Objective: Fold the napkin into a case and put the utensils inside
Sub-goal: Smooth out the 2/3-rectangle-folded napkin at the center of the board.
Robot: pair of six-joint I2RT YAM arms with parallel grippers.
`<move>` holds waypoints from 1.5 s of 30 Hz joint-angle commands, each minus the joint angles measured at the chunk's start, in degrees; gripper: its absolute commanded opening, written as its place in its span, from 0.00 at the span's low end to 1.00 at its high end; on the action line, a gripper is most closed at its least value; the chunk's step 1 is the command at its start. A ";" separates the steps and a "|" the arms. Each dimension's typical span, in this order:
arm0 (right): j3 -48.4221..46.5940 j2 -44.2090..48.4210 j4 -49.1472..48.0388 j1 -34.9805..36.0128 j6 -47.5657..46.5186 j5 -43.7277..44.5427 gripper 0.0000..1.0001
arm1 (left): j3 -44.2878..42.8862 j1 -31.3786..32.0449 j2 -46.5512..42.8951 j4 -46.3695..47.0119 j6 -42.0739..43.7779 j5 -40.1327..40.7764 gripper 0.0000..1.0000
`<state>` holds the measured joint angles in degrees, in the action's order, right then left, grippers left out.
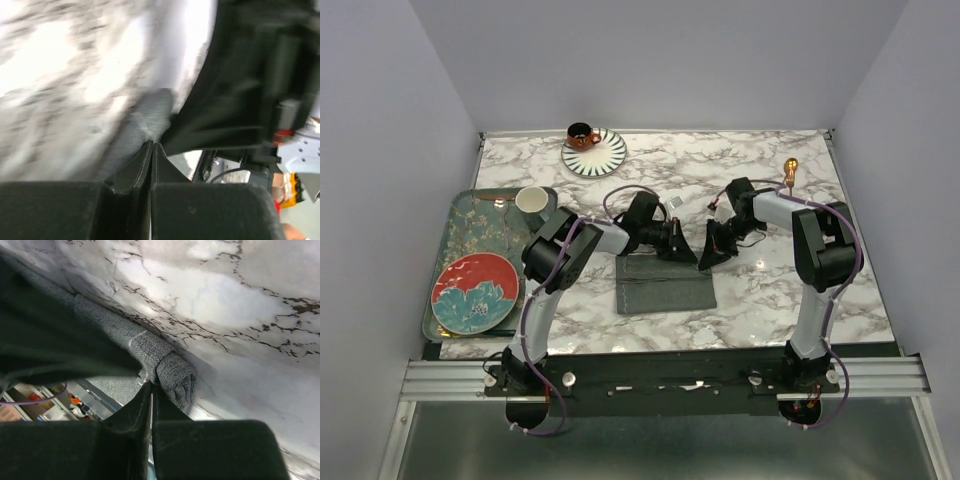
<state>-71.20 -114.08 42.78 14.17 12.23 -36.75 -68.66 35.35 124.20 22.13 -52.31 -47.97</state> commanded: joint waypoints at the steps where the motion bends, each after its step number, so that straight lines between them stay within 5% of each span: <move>1: 2.12 1.66 -1.30 -0.29 -5.89 0.49 0.15 | 0.02 -0.90 3.41 -5.50 1.24 3.67 0.07; 4: 1.68 3.95 -1.39 -0.64 -11.69 -8.37 0.24 | 0.02 -1.08 4.56 -7.10 2.48 3.84 0.05; 8: 1.15 4.49 0.45 -1.34 -20.65 -25.62 0.56 | 0.11 -1.17 5.00 -7.36 3.71 3.84 0.04; 12: 0.80 -0.59 1.42 -1.43 -20.85 -36.18 0.65 | -0.33 -1.43 5.35 -8.15 4.50 3.76 0.04; 32: 8.09 -8.35 -8.07 -2.22 -12.49 -23.81 0.56 | 0.02 -2.83 4.91 -9.65 6.70 2.19 0.04; 38: 7.92 -8.97 -8.77 -2.13 -8.80 -21.61 0.48 | 3.71 -5.55 -6.24 -0.51 6.96 -7.13 0.37; 45: 7.65 -8.44 -9.65 -2.13 -6.69 -20.11 0.44 | 14.41 -10.21 -14.95 -5.51 10.72 -10.13 0.42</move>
<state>-64.71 -120.33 35.07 12.27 4.51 -65.54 -59.92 27.29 113.06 20.34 -46.54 -54.74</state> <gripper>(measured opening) 0.450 0.425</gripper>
